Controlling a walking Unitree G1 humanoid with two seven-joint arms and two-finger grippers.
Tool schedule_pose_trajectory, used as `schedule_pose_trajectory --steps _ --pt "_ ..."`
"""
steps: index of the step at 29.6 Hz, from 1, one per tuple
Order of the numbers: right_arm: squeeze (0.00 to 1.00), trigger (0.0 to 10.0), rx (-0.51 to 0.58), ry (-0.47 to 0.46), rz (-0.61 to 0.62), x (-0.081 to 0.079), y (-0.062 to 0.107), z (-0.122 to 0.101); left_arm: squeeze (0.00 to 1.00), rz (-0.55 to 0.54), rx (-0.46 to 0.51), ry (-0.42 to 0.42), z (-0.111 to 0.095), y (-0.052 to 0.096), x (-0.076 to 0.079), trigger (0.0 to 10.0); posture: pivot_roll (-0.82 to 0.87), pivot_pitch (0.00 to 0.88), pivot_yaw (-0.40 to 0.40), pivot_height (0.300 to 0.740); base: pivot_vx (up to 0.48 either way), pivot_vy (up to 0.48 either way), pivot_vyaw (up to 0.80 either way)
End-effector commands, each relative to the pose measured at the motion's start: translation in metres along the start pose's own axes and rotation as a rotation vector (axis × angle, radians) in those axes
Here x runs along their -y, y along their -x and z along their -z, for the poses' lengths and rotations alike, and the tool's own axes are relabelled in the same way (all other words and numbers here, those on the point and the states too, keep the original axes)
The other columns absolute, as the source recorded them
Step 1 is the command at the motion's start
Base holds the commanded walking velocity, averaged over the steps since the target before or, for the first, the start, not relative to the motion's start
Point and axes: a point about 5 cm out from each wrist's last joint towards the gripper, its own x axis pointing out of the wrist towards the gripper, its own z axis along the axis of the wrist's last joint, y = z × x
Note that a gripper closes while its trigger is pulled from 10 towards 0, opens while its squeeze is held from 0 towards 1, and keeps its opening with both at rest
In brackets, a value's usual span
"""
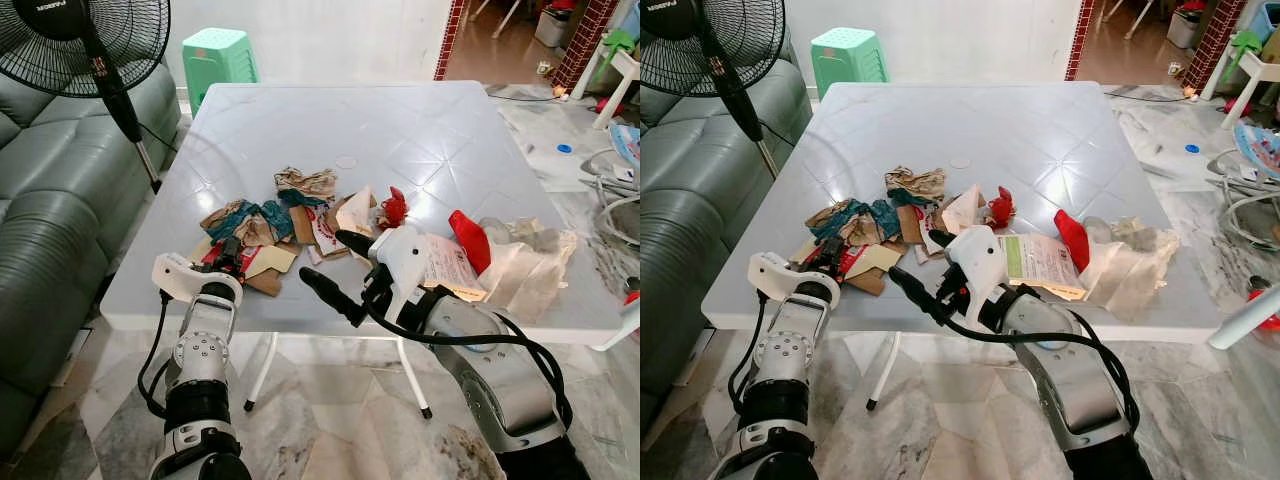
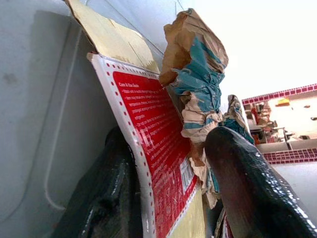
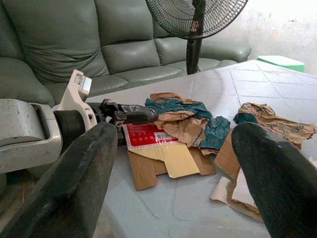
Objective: Picking trash to rubbish bin
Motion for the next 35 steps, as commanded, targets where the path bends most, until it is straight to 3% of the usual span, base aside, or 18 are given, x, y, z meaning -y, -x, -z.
schedule_pose_trajectory --steps 1,6,13,21,23,24,25,35 --pt "0.0 10.0 0.01 0.005 -0.01 -0.002 0.0 -0.004 0.0 -0.01 0.012 -0.007 -0.001 0.0 0.002 0.0 -0.03 0.042 -0.012 0.74 0.0 0.0 0.0" --pt "0.0 10.0 0.004 -0.002 -0.025 -0.001 0.0 -0.003 0.0 -0.006 0.075 -0.018 -0.006 0.005 0.008 0.0 -0.03 0.042 -0.012 0.74 0.0 0.0 0.0" --pt "0.0 10.0 0.001 -0.004 -0.029 -0.001 0.0 -0.002 0.0 0.016 0.123 -0.11 -0.009 0.012 0.015 0.0 -0.03 0.036 -0.015 0.74 0.0 0.0 0.0" --pt "0.0 10.0 0.005 -0.009 -0.033 -0.002 -0.002 -0.002 0.0 0.171 0.207 -0.397 -0.014 0.029 0.037 0.0 -0.02 0.032 -0.015 0.74 0.0 0.0 0.0" --pt "0.0 10.0 0.005 -0.009 -0.033 -0.002 -0.002 -0.002 0.0 0.202 0.2 -0.432 -0.013 0.032 0.041 0.0 -0.02 0.032 -0.015 0.74 0.0 0.0 0.0" --pt "0.0 10.0 0.006 -0.01 -0.034 -0.002 -0.003 -0.002 0.0 0.233 0.2 -0.473 -0.012 0.034 0.044 0.0 -0.01 0.031 -0.016 0.74 0.0 0.0 0.0" --pt "0.0 10.0 0.005 -0.01 -0.035 -0.002 -0.003 -0.001 0.0 0.302 0.21 -0.59 -0.009 0.04 0.05 0.0 -0.01 0.03 -0.016 0.74 0.0 0.0 0.0" --pt "0.0 10.0 0.004 -0.006 -0.011 0.002 -0.006 0.001 0.0 0.461 0.232 -0.897 -0.004 0.06 0.057 0.0 0.01 0.03 -0.018 0.74 0.0 0.0 0.0"
